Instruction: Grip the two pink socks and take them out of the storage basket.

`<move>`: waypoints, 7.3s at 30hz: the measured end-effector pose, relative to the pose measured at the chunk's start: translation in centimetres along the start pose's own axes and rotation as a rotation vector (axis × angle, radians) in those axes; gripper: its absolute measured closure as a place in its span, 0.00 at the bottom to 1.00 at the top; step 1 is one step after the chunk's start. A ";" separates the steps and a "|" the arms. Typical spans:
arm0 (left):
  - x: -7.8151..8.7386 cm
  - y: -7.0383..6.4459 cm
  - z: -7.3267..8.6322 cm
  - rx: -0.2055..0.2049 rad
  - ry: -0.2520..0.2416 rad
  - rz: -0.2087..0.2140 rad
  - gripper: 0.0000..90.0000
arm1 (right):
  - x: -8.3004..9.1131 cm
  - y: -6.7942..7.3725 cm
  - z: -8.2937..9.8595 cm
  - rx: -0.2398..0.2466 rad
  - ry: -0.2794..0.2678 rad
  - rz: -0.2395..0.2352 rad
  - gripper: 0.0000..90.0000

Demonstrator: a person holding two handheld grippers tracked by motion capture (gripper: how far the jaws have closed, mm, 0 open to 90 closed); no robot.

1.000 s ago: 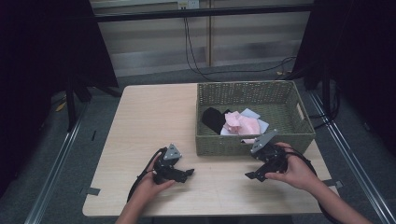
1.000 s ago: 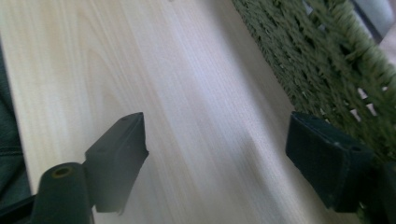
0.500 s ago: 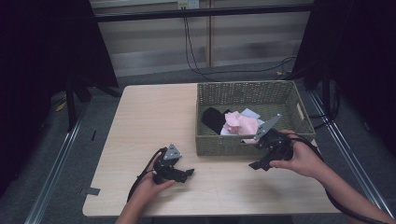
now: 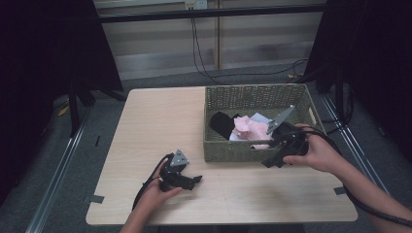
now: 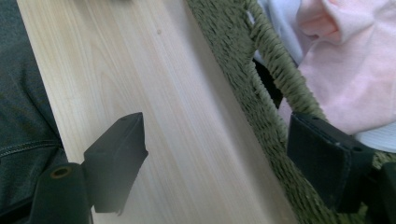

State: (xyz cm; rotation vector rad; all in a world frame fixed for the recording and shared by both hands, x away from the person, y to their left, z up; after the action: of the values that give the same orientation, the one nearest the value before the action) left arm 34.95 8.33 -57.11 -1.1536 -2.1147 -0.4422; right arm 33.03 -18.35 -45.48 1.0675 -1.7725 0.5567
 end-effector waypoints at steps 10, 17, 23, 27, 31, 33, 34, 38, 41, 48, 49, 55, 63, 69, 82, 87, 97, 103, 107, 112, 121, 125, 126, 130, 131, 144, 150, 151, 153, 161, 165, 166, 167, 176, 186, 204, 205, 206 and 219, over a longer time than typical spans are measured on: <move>0.0 0.0 0.0 0.000 0.000 0.000 0.17 | 1.6 -1.0 -1.6 -0.004 -0.002 -0.006 0.22; 0.0 0.0 0.0 0.001 0.000 -0.001 0.17 | 2.5 -2.0 -2.7 -0.020 -0.006 0.000 0.22; 0.0 0.0 -0.1 0.008 -0.008 0.000 0.17 | 2.8 -3.4 -3.6 -0.039 -0.002 0.022 0.23; -0.1 0.0 -0.1 0.009 -0.008 -0.001 0.17 | 2.4 -5.0 -4.0 -0.070 0.001 0.043 0.23; -0.1 0.0 -0.1 0.007 -0.009 -0.001 0.17 | 1.7 -6.1 -4.4 -0.090 -0.003 0.049 0.24; -0.1 0.0 -0.1 0.007 -0.009 -0.001 0.17 | 1.6 -6.3 -4.4 -0.094 -0.002 0.048 0.24; 0.0 0.0 -0.1 0.007 -0.009 -0.001 0.17 | 1.2 -6.9 -4.6 -0.102 0.001 0.057 0.24; 0.0 0.0 -0.1 0.006 -0.008 -0.001 0.17 | 0.4 -7.8 -4.9 -0.120 0.001 0.062 0.25; 0.0 0.0 -0.1 0.007 -0.008 -0.001 0.17 | -0.5 -8.6 -5.0 -0.133 0.005 0.069 0.25; -0.1 0.0 -0.1 0.007 -0.009 -0.001 0.17 | -2.6 -9.5 -5.2 -0.166 0.016 0.051 0.29; 0.0 0.0 -0.1 0.007 -0.008 -0.002 0.17 | -2.8 -9.6 -5.2 -0.167 0.018 0.051 0.29; 0.0 0.0 -0.1 0.006 -0.008 -0.002 0.17 | -4.1 -10.3 -5.1 -0.163 0.038 0.054 0.32; -0.1 0.0 -0.1 0.009 -0.009 -0.001 0.17 | -5.6 -10.7 -5.3 -0.166 0.039 0.051 0.43; -0.1 0.0 -0.1 0.009 -0.009 -0.001 0.17 | -6.7 -10.8 -5.7 -0.162 0.051 0.046 0.52; 0.0 0.0 -0.1 0.009 -0.009 -0.001 0.17 | -6.6 -10.9 -5.4 -0.212 0.064 -0.004 0.96; -0.1 0.0 -0.1 0.010 -0.009 -0.001 0.17 | -5.3 -10.7 -5.6 -0.198 0.057 -0.014 0.98; 0.0 0.0 -0.1 0.007 -0.008 0.000 0.17 | -1.6 -10.7 -6.4 -0.191 0.055 -0.004 0.98; 0.0 0.0 -0.1 0.006 -0.004 0.002 0.17 | 0.6 -11.0 -6.9 -0.187 0.046 0.010 0.98; 0.0 0.0 0.0 0.006 -0.003 0.001 0.17 | 2.0 -11.0 -7.3 -0.178 0.043 0.027 0.98; 0.0 0.0 -0.1 0.007 -0.004 0.002 0.17 | 3.6 -11.0 -7.9 -0.174 0.031 0.032 0.98; 0.0 0.0 -0.1 0.006 -0.004 0.002 0.17 | 5.6 -10.6 -8.6 -0.161 0.007 0.027 0.98; 0.0 0.0 -0.1 0.007 -0.004 0.002 0.17 | 6.3 -10.3 -8.8 -0.156 0.011 0.023 0.98; 0.0 0.0 -0.1 0.007 -0.004 0.002 0.17 | 6.4 -10.3 -8.8 -0.152 0.014 0.024 0.98; 0.0 0.0 0.0 0.006 -0.004 0.001 0.17 | 7.1 -10.1 -9.2 -0.144 0.011 0.027 0.98; 0.0 0.0 -0.1 0.007 -0.004 0.002 0.17 | 7.3 -10.0 -9.3 -0.140 0.012 0.025 0.98; 0.0 0.0 0.0 0.006 -0.003 0.002 0.17 | 10.3 -9.1 -10.1 -0.129 -0.017 0.029 0.98; 0.0 0.0 0.0 0.006 -0.003 0.003 0.17 | 11.3 -8.6 -10.1 -0.119 -0.025 0.028 0.98; 0.0 0.0 0.0 0.006 -0.003 0.003 0.17 | 11.5 -8.5 -10.1 -0.120 -0.027 0.023 0.98; 0.0 0.0 0.0 0.006 -0.003 0.002 0.17 | 12.0 -8.2 -10.2 -0.116 -0.033 0.027 0.98; 0.0 0.0 0.0 0.006 -0.003 0.002 0.17 | 13.0 -6.6 -10.2 -0.078 -0.053 -0.007 0.98; 0.0 0.0 0.0 0.006 -0.003 0.002 0.17 | 13.1 -5.6 -10.0 -0.054 -0.057 -0.019 0.98; 0.0 0.0 0.0 0.006 -0.003 0.002 0.17 | 13.1 -5.3 -10.0 -0.047 -0.063 -0.027 0.98; 0.0 0.0 0.0 0.006 -0.004 0.002 0.17 | 13.2 -5.0 -10.0 -0.039 -0.065 -0.035 0.98; 0.0 0.0 0.0 0.006 -0.004 0.002 0.17 | 13.2 -2.8 -9.2 0.013 -0.074 -0.066 0.98; 0.0 0.0 0.0 0.006 -0.004 0.002 0.17 | 12.7 -0.9 -8.4 0.042 -0.074 -0.101 0.98; 0.0 0.0 -0.1 0.006 -0.009 -0.001 0.17 | 8.3 2.3 -7.3 0.103 -0.066 -0.190 0.97; 0.0 0.0 -0.1 0.005 -0.005 -0.003 0.17 | 7.4 2.5 -7.0 0.105 -0.056 -0.200 0.97; 0.0 0.0 -0.1 0.006 -0.007 -0.001 0.17 | 7.2 2.4 -6.9 0.103 -0.053 -0.198 0.97; 0.0 0.0 0.0 -0.001 0.002 -0.002 0.17 | 3.6 2.7 -5.2 0.097 -0.016 -0.233 0.97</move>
State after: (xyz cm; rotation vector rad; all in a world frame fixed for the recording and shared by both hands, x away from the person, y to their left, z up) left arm 34.94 8.36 -57.11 -1.1506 -2.1145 -0.4449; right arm 32.72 -14.50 -39.74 1.3285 -1.6193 0.4942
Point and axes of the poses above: each handheld gripper's, and its own axes: x roughly backward along the jaws, z roughly out of its underside, y roughly to its left, the point moved 9 cm from there along -x, roughly forward along the jaws, and after that the axes turned 1 degree about y, right-handed, at the moved point
